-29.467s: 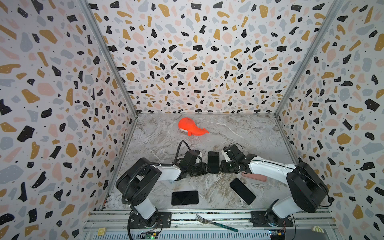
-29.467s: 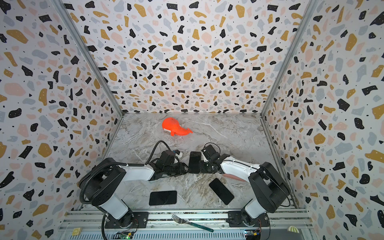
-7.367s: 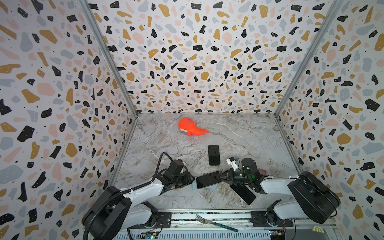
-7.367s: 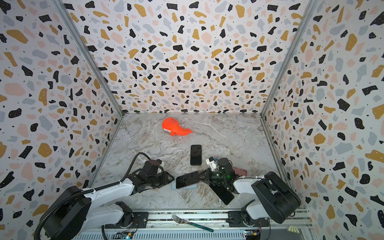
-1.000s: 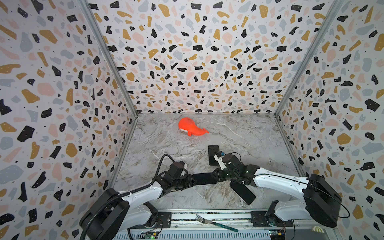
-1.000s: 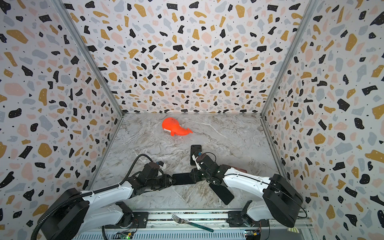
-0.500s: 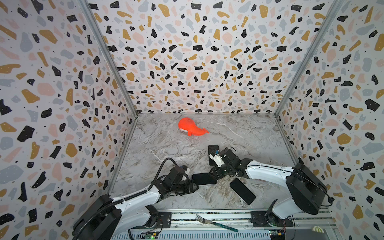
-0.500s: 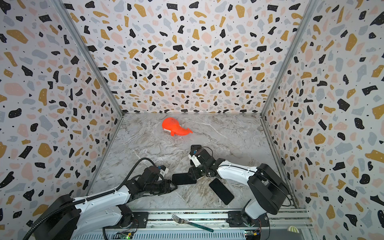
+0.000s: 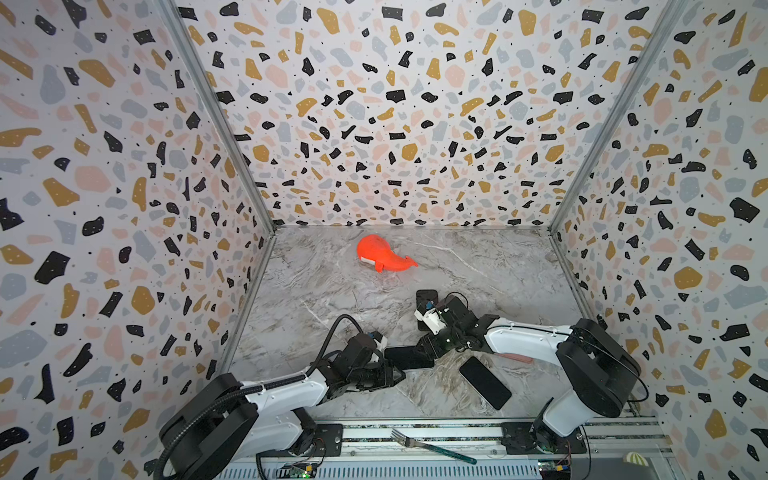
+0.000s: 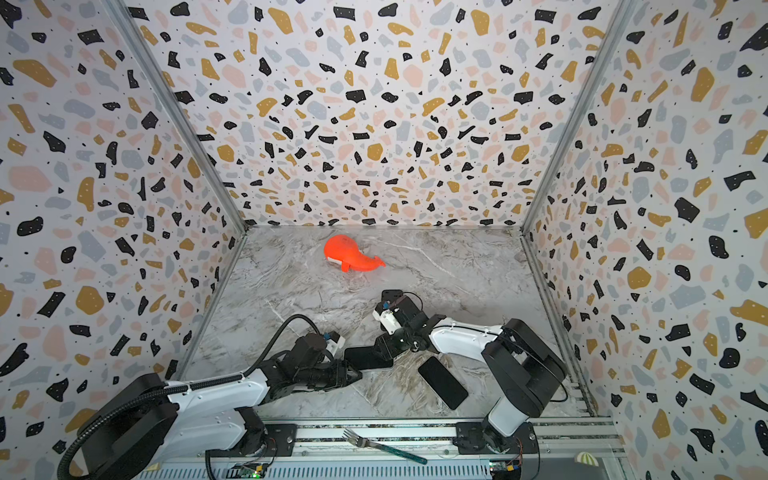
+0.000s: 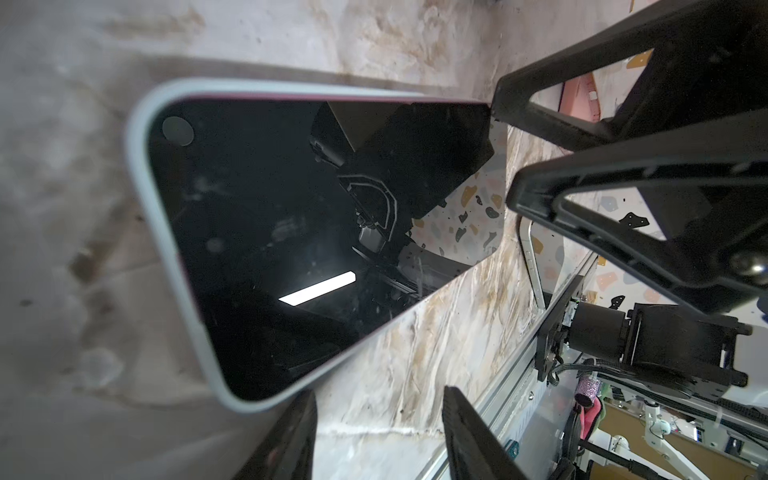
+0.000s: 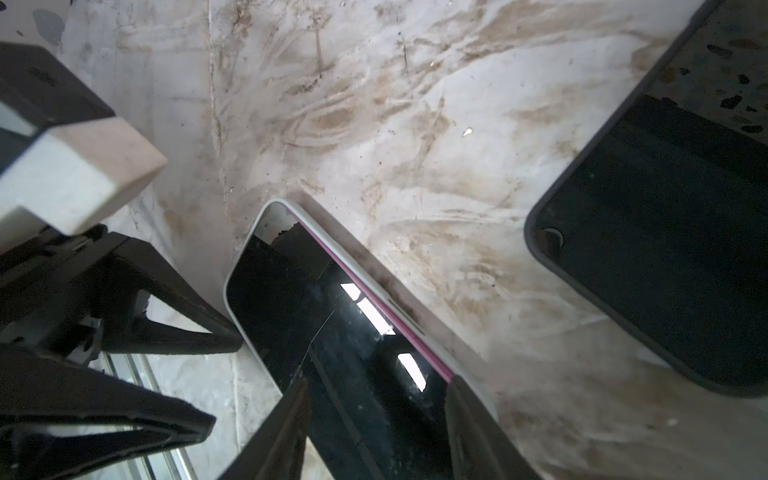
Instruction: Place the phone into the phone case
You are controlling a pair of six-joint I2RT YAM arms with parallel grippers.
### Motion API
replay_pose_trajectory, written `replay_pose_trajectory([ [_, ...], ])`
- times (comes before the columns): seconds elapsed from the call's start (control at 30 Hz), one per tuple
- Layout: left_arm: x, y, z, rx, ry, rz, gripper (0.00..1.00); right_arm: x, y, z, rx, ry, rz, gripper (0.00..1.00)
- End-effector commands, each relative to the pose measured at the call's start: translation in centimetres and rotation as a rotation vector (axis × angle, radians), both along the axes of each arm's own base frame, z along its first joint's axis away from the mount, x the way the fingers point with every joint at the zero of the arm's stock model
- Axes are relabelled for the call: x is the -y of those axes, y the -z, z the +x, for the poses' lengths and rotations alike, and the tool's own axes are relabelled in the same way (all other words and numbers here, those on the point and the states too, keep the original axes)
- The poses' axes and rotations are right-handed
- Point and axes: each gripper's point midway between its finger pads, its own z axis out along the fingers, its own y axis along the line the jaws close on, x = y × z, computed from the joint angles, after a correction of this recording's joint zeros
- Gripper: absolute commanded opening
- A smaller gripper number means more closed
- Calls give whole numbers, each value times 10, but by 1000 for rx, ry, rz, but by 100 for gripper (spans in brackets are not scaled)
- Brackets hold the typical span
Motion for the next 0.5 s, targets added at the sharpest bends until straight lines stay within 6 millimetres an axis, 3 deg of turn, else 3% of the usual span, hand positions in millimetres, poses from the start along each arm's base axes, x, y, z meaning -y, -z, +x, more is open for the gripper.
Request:
replay_pose_trajectory([
  [0.0, -3, 8, 1, -13, -15, 33, 51, 9, 3, -5, -12, -8, -40, 55],
  [0.3, -2, 16, 3, -29, -33, 36, 49, 10, 1, 21, 59, 21, -105, 63],
  [0.47, -2, 16, 4, -26, -37, 43, 49, 7, 13, 16, 19, -3, -112, 62],
])
